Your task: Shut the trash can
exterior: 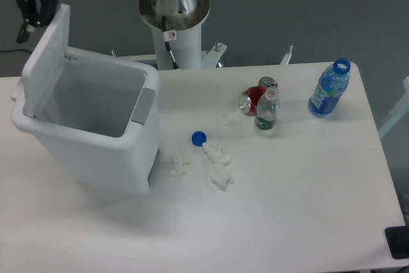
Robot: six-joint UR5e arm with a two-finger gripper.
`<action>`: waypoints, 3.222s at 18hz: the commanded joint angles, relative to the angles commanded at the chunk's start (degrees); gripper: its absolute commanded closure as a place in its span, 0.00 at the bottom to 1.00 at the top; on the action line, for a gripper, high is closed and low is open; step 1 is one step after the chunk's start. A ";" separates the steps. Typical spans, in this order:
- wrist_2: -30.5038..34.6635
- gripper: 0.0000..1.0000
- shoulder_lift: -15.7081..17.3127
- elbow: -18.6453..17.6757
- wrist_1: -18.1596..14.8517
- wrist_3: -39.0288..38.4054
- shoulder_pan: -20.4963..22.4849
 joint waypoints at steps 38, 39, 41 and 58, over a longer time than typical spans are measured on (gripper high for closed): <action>5.10 0.00 -5.45 -0.88 0.00 9.67 8.96; 5.88 0.00 -5.62 -0.97 0.00 10.54 8.97; 6.15 0.00 -5.71 -1.05 -0.09 11.77 9.05; 6.24 0.00 -7.47 -2.29 0.00 12.13 9.23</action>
